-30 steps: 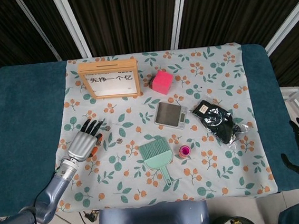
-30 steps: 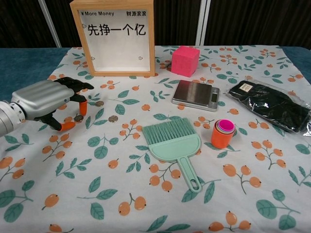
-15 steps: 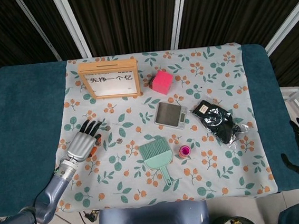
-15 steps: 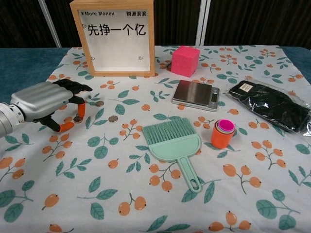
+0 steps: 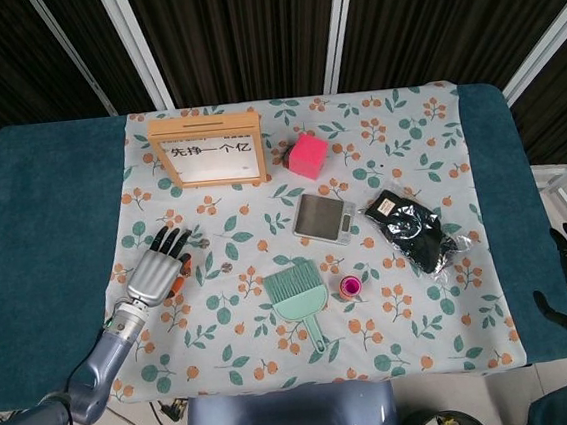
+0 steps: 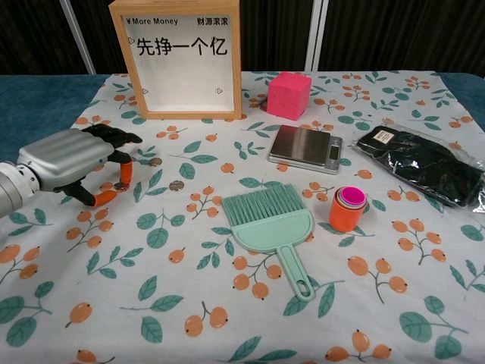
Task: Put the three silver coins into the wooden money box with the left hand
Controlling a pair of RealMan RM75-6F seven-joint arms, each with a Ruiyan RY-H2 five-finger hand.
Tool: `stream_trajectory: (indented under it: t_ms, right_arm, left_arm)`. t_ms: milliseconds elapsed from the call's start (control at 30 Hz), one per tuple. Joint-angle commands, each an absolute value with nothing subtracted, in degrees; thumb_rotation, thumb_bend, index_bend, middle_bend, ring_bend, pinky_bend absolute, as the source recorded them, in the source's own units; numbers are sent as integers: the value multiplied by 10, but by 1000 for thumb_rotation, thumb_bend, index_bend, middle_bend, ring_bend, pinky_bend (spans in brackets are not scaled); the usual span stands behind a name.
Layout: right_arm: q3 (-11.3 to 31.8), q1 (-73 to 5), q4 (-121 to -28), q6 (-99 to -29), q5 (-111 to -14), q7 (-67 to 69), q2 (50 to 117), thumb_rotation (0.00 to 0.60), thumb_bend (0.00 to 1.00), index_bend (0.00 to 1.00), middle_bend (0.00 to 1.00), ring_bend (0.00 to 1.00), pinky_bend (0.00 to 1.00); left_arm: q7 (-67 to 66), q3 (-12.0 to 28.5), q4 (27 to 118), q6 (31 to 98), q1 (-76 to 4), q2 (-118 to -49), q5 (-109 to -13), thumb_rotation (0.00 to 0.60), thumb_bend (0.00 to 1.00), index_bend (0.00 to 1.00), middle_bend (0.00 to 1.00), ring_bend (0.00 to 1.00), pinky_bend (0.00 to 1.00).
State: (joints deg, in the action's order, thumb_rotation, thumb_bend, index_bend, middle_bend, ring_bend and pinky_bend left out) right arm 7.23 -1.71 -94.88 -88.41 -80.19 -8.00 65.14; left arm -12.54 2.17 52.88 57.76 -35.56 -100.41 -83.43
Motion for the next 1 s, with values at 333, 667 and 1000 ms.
stream_trajectory:
  t_ms: [333, 667, 1000]
  right_arm:
    - [73, -17, -949, -884, -801, -80, 651, 600, 357, 24, 20, 23, 0]
    - [73, -16, -950, -885, -799, -84, 652, 600, 358, 24, 21, 23, 0]
    - [74, -16, -951, -885, -795, -91, 655, 600, 358, 26, 20, 23, 0]
  left_arm:
    - [-139, 22, 530, 580, -358, -1009, -834, 600, 341, 510, 86, 0, 0]
    - [-139, 22, 519, 584, -354, -1012, -833, 600, 373, 636, 118, 0, 0]
    - [-149, 17, 531, 601, -351, -1002, -844, 600, 542, 654, 138, 0, 0]
